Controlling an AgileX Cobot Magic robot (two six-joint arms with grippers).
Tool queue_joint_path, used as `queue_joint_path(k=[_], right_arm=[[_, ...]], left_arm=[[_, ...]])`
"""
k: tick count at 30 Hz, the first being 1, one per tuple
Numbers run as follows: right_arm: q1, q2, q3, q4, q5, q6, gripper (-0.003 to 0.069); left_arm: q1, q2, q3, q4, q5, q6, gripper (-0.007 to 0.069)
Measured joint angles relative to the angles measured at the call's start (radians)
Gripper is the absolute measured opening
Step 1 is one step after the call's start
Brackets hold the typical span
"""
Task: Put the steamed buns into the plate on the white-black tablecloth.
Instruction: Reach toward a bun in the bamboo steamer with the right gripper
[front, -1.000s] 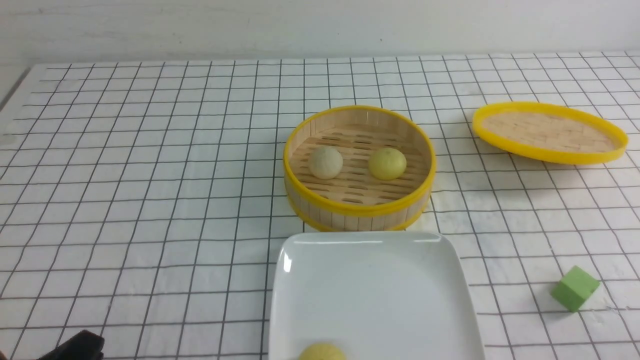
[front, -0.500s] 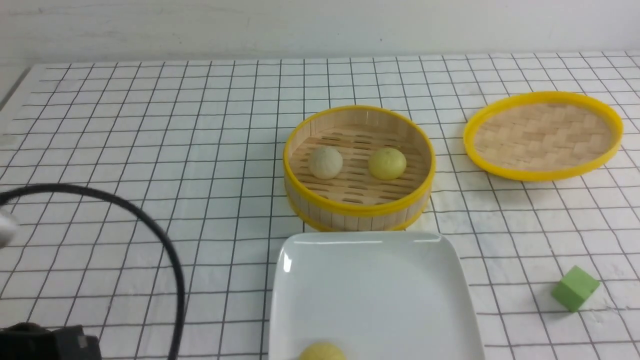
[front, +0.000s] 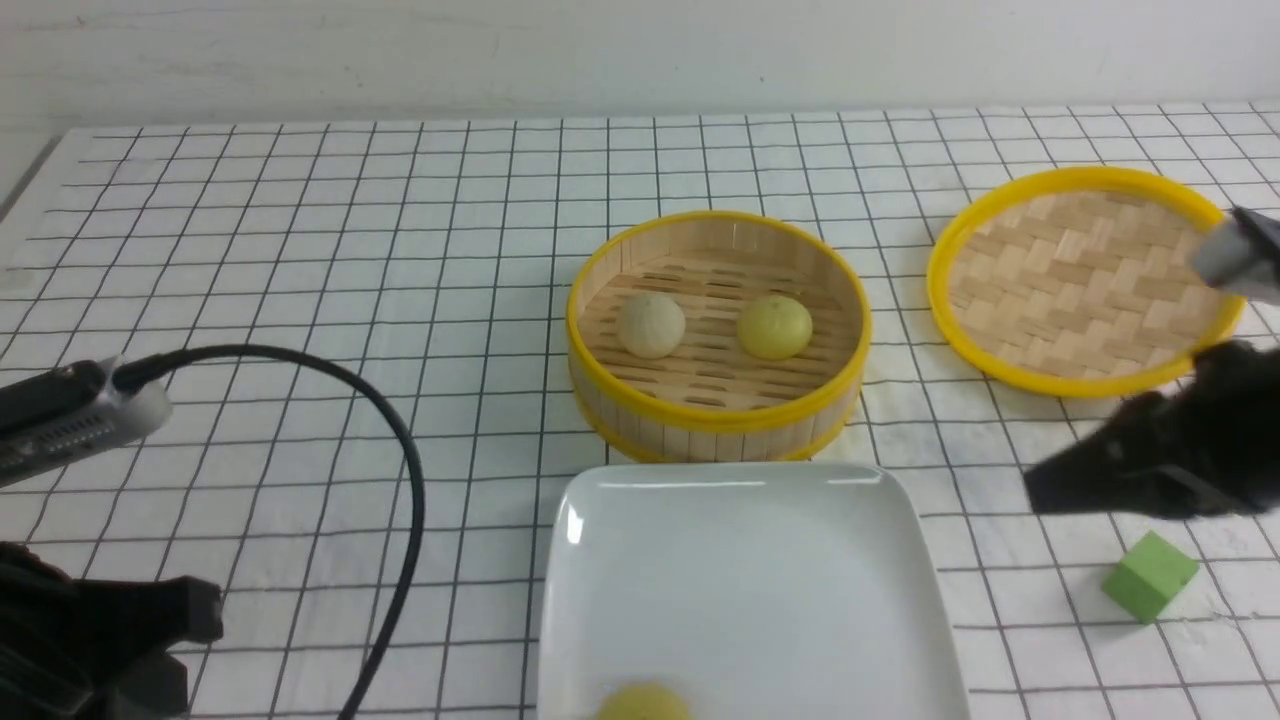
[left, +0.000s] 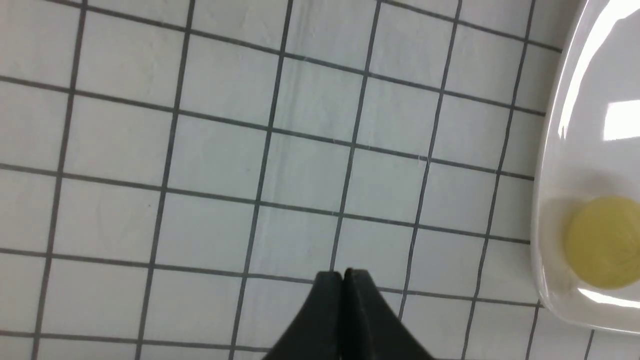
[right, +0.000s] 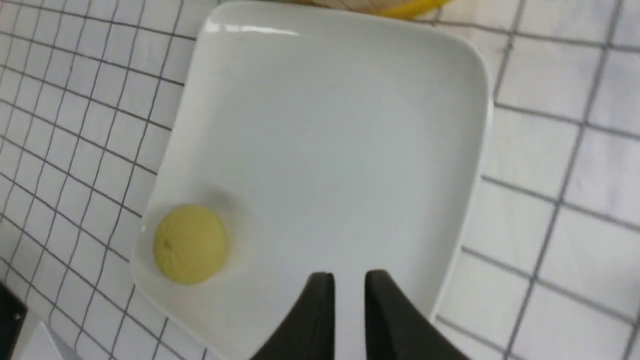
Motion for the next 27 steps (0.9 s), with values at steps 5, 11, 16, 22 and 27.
queue_joint_path(k=[5,11,16,22,27], right_arm=[[0.157,0.234,-0.208,-0.15,-0.135,0.066,0.0257],[0.233,0.439,-0.44,-0.37,-0.222,0.259,0.0335],[0.249,0.613,-0.597,-0.494,-0.324,0.37,0.0347],[0.25,0.768,-0.696,-0.523,-0.387,0.385,0.03],[0.25,0.768,-0.706,-0.54,-0.345,0.385,0.0067]], left_arm=[[0.0,0.0,0.0,0.0,-0.003,0.0,0.0019],[0.0,0.0,0.0,-0.001,-0.002,0.0,0.004],[0.0,0.0,0.0,-0.013,0.0,0.0,0.0078],[0.0,0.0,0.0,-0.015,0.0,0.0,0.013],[0.0,0.0,0.0,-0.015,0.001,0.0,0.0147]])
